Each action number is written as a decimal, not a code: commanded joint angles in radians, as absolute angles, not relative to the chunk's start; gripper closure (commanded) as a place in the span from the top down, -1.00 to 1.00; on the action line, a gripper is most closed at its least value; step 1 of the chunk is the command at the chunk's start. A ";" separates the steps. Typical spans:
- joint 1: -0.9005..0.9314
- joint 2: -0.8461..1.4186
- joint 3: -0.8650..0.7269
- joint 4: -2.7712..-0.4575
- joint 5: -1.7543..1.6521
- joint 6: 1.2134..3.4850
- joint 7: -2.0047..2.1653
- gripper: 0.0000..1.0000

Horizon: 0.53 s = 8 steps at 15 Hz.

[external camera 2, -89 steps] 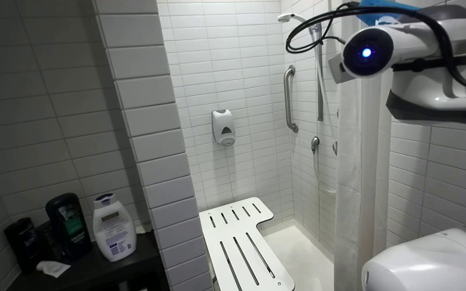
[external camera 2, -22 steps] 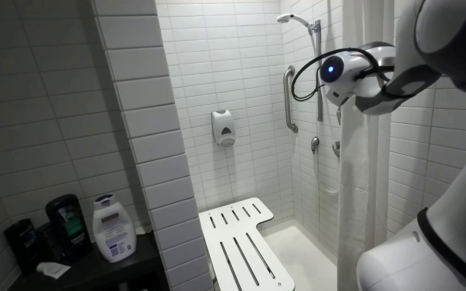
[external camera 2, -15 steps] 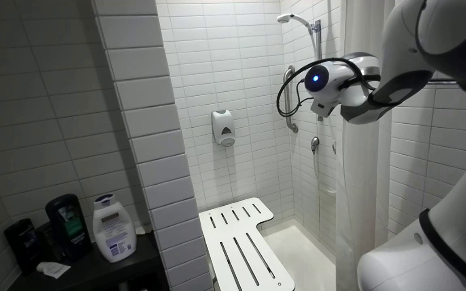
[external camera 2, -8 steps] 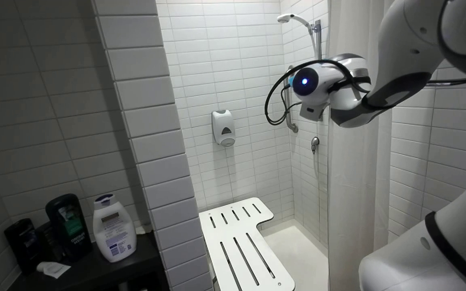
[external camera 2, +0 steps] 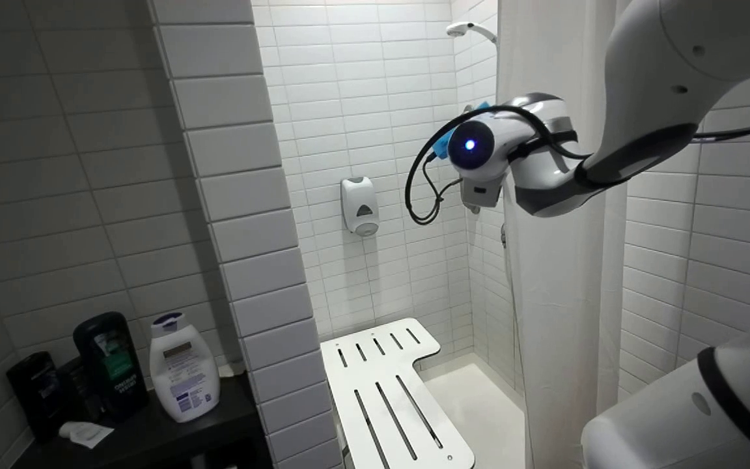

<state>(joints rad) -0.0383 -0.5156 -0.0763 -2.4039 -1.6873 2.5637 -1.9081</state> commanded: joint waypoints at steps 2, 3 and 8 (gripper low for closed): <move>0.010 -0.531 -0.020 -2.476 -1.702 2.542 -1.941 -0.99; 0.023 -0.531 -0.005 -2.483 -1.705 2.535 -1.946 -0.99; 0.096 -0.526 0.071 -2.504 -1.688 2.490 -1.971 -0.99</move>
<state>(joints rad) 0.0495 -0.5400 0.0422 -2.4491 -1.7133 2.5044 -1.9575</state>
